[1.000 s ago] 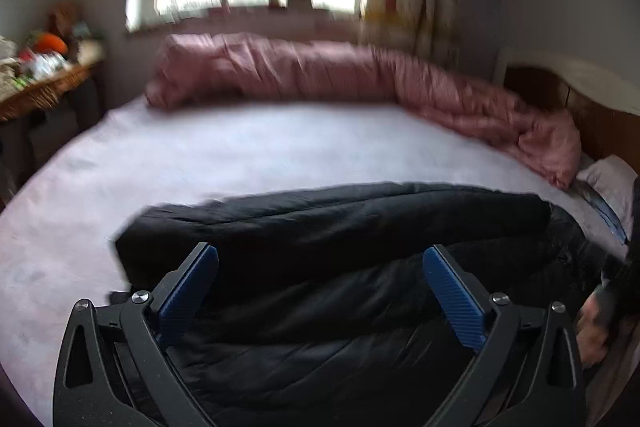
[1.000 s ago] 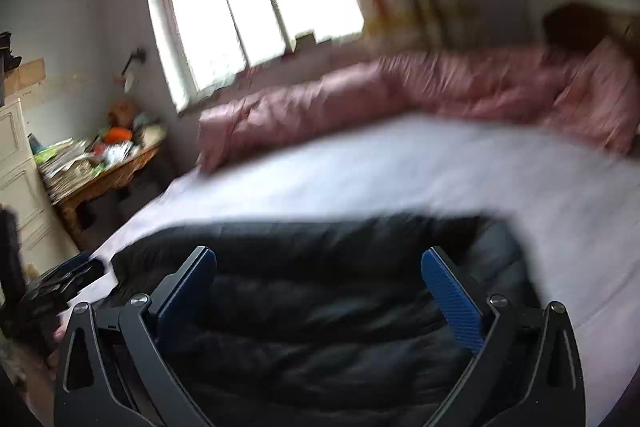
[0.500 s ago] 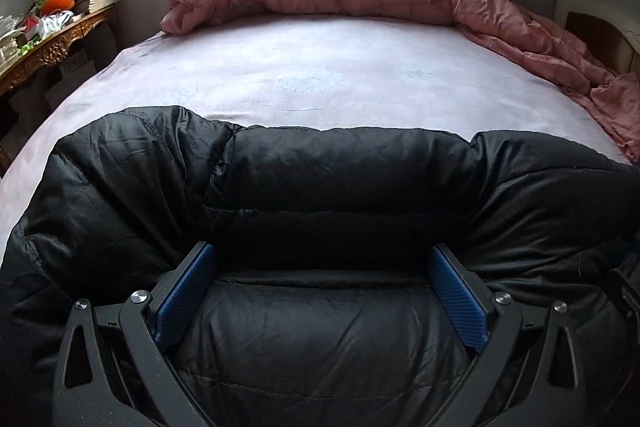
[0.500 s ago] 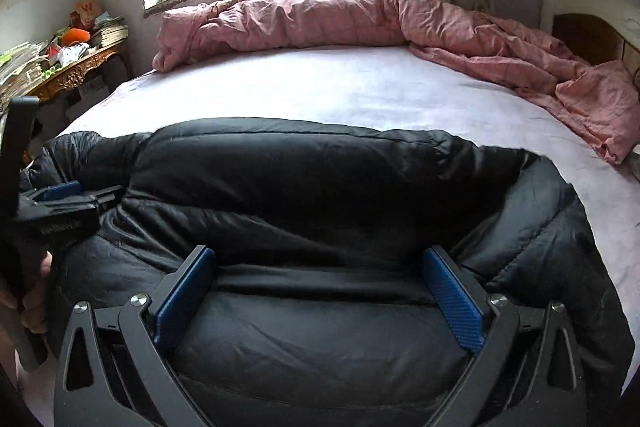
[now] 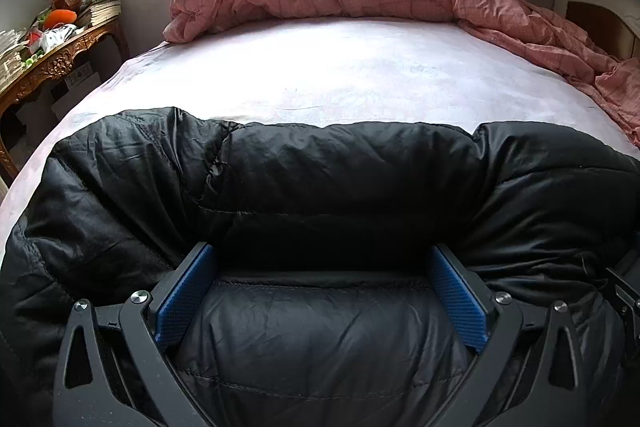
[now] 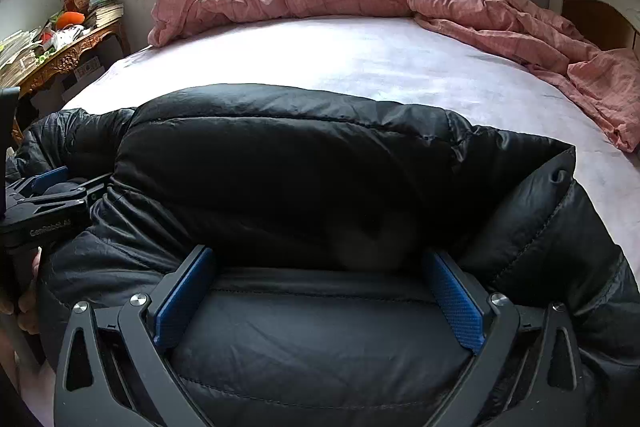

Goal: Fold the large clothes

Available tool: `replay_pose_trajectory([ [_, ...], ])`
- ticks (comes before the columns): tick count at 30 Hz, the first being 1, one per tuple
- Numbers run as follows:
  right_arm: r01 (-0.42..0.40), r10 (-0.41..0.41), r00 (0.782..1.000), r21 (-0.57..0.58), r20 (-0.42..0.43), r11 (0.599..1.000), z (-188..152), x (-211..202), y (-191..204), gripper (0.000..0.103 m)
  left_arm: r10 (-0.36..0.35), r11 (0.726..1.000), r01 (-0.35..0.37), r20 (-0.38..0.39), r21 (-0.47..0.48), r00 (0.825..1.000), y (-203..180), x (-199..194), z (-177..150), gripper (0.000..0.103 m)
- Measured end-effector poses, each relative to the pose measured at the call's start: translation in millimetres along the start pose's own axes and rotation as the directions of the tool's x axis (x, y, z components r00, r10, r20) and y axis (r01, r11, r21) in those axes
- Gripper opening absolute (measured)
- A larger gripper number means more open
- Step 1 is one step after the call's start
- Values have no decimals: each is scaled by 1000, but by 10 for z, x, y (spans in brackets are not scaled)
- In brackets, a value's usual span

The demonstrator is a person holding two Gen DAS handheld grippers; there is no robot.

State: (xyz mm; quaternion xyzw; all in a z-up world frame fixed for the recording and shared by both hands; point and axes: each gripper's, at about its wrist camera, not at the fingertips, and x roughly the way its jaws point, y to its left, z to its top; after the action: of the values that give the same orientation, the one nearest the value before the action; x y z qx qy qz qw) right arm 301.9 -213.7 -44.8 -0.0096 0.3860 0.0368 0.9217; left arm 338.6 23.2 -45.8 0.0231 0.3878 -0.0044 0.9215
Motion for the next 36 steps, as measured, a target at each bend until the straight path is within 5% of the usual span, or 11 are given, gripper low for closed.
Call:
replay_pose_trajectory([
  [6,3,-3,1000,-5,8,1000,-2,-13,5,103,-1,1000,1,23,-2,1000,19,-36,0,103],
  [9,0,0,999,-8,46,1000,-5,-83,6,103,27,999,-24,124,-26,992,74,-240,-28,103],
  [13,-4,0,993,26,122,1000,16,-246,-53,103,-24,1000,23,358,7,934,85,-827,-122,98],
  [16,5,-19,968,58,251,998,26,-529,-91,103,-128,992,121,408,42,904,43,-1212,-164,86],
  [19,35,-51,935,54,352,998,20,-787,-76,96,-222,975,215,282,53,933,-72,-1408,-192,79],
  [21,72,-81,913,38,400,997,21,-924,-62,86,-300,954,294,229,61,926,-148,-1500,-263,76],
  [23,118,-133,889,60,438,991,22,-1008,-94,80,-330,944,325,164,62,929,-249,-1475,-332,62],
  [24,101,-121,894,69,431,992,22,-1023,-121,68,-341,940,336,132,64,931,-297,-1418,-366,48],
  [27,-15,-21,918,86,397,996,29,-1057,-193,44,-376,925,376,-18,53,926,-405,-1043,-441,29],
  [34,-279,251,926,62,281,958,34,-987,-122,12,-350,934,356,-94,45,932,-501,-682,-568,29],
  [36,-405,381,903,95,198,909,19,-906,-49,9,-382,923,385,-100,10,919,-455,-672,-549,29],
])
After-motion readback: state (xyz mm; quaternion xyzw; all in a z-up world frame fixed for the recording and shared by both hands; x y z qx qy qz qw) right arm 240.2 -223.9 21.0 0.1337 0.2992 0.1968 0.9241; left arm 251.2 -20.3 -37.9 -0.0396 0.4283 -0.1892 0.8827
